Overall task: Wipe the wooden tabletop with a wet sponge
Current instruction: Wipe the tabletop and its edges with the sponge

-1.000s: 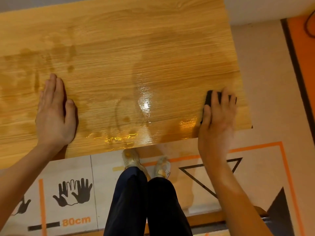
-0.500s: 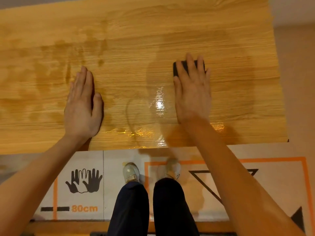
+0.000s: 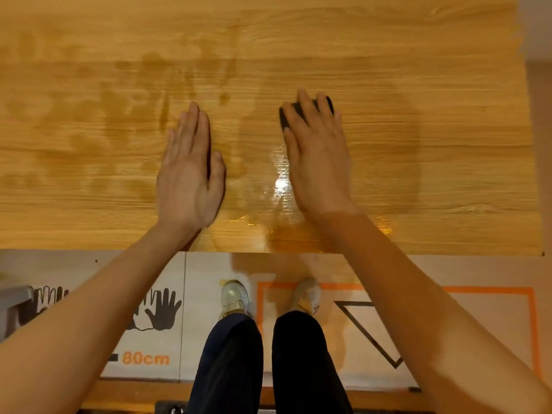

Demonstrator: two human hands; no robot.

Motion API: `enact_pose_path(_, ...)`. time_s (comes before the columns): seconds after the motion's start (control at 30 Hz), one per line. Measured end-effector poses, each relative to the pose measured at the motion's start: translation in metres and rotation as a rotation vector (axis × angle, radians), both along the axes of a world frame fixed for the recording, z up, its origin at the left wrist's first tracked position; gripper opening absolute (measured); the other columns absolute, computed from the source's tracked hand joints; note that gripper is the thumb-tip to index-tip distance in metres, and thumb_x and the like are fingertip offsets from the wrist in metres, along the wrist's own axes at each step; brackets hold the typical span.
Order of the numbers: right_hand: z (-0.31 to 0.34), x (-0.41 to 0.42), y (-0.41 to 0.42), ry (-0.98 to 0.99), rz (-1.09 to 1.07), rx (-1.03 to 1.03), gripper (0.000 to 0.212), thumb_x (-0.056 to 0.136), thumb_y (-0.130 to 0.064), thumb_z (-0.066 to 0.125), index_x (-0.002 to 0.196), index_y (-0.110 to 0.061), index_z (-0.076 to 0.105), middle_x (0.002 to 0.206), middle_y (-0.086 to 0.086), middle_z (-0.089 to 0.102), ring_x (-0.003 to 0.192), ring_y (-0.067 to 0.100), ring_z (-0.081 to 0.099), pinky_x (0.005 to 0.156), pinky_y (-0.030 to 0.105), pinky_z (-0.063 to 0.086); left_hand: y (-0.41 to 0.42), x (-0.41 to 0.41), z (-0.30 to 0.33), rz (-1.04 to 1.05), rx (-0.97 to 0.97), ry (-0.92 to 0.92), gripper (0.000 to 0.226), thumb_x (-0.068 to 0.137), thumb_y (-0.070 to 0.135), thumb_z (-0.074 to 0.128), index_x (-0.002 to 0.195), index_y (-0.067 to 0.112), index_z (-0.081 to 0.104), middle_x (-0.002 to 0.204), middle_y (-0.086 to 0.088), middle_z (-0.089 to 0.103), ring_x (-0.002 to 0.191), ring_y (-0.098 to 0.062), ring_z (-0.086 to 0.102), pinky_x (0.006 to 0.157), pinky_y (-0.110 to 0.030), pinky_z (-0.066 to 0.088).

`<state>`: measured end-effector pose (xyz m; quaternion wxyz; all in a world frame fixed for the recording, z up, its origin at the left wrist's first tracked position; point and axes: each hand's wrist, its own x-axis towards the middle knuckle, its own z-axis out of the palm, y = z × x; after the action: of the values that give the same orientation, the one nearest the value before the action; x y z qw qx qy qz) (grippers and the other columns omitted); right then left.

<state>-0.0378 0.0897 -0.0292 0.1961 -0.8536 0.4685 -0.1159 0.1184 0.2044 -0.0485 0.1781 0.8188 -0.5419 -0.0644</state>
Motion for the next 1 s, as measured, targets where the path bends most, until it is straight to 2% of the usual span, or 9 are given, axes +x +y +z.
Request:
enact_pose_path(0.07, -0.003, 0.012, 0.014, 0.000, -0.008, -0.018, 0.040, 0.104, -0.021, 0.034, 0.143, -0.017, 0.043, 0.156, 0.004, 0.029, 0.148, 0.026, 0.015, 0.122, 0.038, 0.004, 0.000, 0.000, 0.002, 0.007, -0.024, 0.014, 0.055, 0.108, 0.020, 0.036, 0.157, -0.001, 0.022, 0.167, -0.015, 0.016, 0.156, -0.025, 0.014, 0.128, -0.034, 0.004)
enact_pose_path(0.27, 0.001, -0.022, 0.102, 0.013, 0.271, 0.010, 0.044, 0.093, -0.009, 0.060, 0.135, -0.016, 0.053, 0.149, 0.006, 0.043, 0.143, 0.030, 0.030, 0.119, 0.045, 0.019, -0.001, 0.000, 0.003, 0.016, -0.001, 0.041, 0.056, 0.109, 0.023, 0.033, 0.158, 0.000, 0.019, 0.168, -0.012, 0.013, 0.157, -0.022, 0.009, 0.128, -0.033, 0.003)
enact_pose_path(0.33, 0.005, -0.005, 0.078, 0.016, 0.234, 0.023, 0.038, 0.098, -0.015, 0.052, 0.136, -0.016, 0.052, 0.149, 0.006, 0.042, 0.143, 0.029, 0.030, 0.119, 0.046, 0.021, -0.001, 0.004, 0.005, -0.001, 0.016, 0.074, 0.057, 0.109, 0.025, 0.032, 0.159, 0.002, 0.017, 0.169, -0.011, 0.010, 0.157, -0.020, 0.006, 0.128, -0.030, -0.001)
enact_pose_path(0.43, 0.008, 0.034, 0.032, 0.011, 0.042, 0.009, 0.040, 0.105, -0.025, 0.033, 0.143, -0.018, 0.042, 0.157, 0.003, 0.028, 0.148, 0.023, 0.016, 0.122, 0.036, 0.006, 0.009, 0.010, 0.011, -0.064, 0.019, 0.162, 0.056, 0.110, 0.023, 0.034, 0.159, 0.002, 0.016, 0.169, -0.010, 0.009, 0.157, -0.020, 0.003, 0.127, -0.030, -0.004)
enact_pose_path(0.53, 0.003, 0.048, 0.042, 0.010, -0.080, 0.014, 0.041, 0.105, -0.023, 0.032, 0.144, -0.016, 0.040, 0.158, 0.005, 0.025, 0.148, 0.024, 0.013, 0.123, 0.039, 0.007, 0.037, 0.021, 0.016, -0.093, 0.021, 0.161, 0.056, 0.109, 0.021, 0.036, 0.159, 0.003, 0.018, 0.169, -0.009, 0.012, 0.155, -0.017, 0.003, 0.128, -0.034, -0.001)
enact_pose_path(0.67, 0.003, 0.031, 0.126, 0.057, 0.090, -0.065, 0.042, 0.098, -0.014, 0.051, 0.140, -0.012, 0.047, 0.152, 0.009, 0.037, 0.144, 0.031, 0.027, 0.119, 0.048, 0.024, 0.071, 0.040, 0.014, -0.126, 0.031, 0.119, 0.058, 0.107, 0.025, 0.036, 0.158, 0.001, 0.021, 0.168, -0.011, 0.015, 0.156, -0.023, 0.008, 0.128, -0.035, 0.003)
enact_pose_path(0.77, 0.005, 0.019, 0.113, 0.038, 0.225, 0.016, 0.041, 0.100, -0.019, 0.046, 0.141, -0.016, 0.045, 0.153, 0.005, 0.034, 0.145, 0.026, 0.024, 0.120, 0.043, 0.021, 0.079, 0.046, 0.004, -0.144, 0.064, 0.049, 0.059, 0.108, 0.029, 0.030, 0.159, 0.003, 0.017, 0.168, -0.010, 0.010, 0.157, -0.023, 0.006, 0.129, -0.037, 0.005)
enact_pose_path(0.87, 0.005, 0.023, 0.057, 0.001, 0.004, 0.072, 0.041, 0.103, -0.019, 0.038, 0.144, -0.014, 0.041, 0.158, 0.006, 0.024, 0.148, 0.025, 0.012, 0.122, 0.044, 0.013, 0.082, 0.045, -0.004, -0.131, 0.051, 0.025, 0.058, 0.109, 0.029, 0.025, 0.160, 0.005, 0.015, 0.169, -0.009, 0.009, 0.157, -0.020, 0.005, 0.128, -0.034, 0.002)
enact_pose_path(1.0, 0.004, 0.047, 0.046, -0.026, -0.244, 0.019, 0.041, 0.104, -0.020, 0.035, 0.143, -0.013, 0.041, 0.156, 0.004, 0.029, 0.148, 0.026, 0.014, 0.121, 0.042, 0.010, 0.082, 0.044, -0.008, -0.143, -0.024, 0.001, 0.056, 0.109, 0.026, 0.027, 0.159, 0.003, 0.020, 0.168, -0.012, 0.015, 0.157, -0.023, 0.010, 0.128, -0.033, 0.004)
